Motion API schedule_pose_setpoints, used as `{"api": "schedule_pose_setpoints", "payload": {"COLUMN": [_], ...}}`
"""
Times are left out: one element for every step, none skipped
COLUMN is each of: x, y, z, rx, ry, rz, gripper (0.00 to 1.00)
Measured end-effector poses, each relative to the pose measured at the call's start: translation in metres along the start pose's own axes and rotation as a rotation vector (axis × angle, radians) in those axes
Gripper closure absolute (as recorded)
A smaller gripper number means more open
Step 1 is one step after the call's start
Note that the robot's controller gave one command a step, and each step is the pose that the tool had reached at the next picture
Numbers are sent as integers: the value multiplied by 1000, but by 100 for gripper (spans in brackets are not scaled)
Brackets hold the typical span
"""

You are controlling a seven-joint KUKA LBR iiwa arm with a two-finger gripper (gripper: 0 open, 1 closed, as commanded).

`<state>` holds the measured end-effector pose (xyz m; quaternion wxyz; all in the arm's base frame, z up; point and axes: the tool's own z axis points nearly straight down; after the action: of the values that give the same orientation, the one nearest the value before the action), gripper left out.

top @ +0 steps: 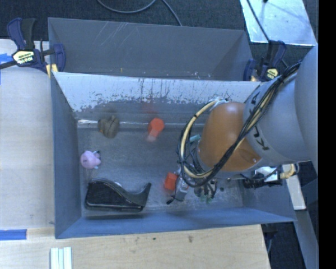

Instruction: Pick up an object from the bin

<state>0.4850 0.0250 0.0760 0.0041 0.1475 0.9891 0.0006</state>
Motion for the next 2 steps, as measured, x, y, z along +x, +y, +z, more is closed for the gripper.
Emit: {"api": "schedule_pose_setpoints", "payload": {"x": [2,0], "y": [-1,0], "z": [-20,-37], "rx": [2,-1], "ry": [8,-1], "rz": [-1,0], "gripper": [100,100]}}
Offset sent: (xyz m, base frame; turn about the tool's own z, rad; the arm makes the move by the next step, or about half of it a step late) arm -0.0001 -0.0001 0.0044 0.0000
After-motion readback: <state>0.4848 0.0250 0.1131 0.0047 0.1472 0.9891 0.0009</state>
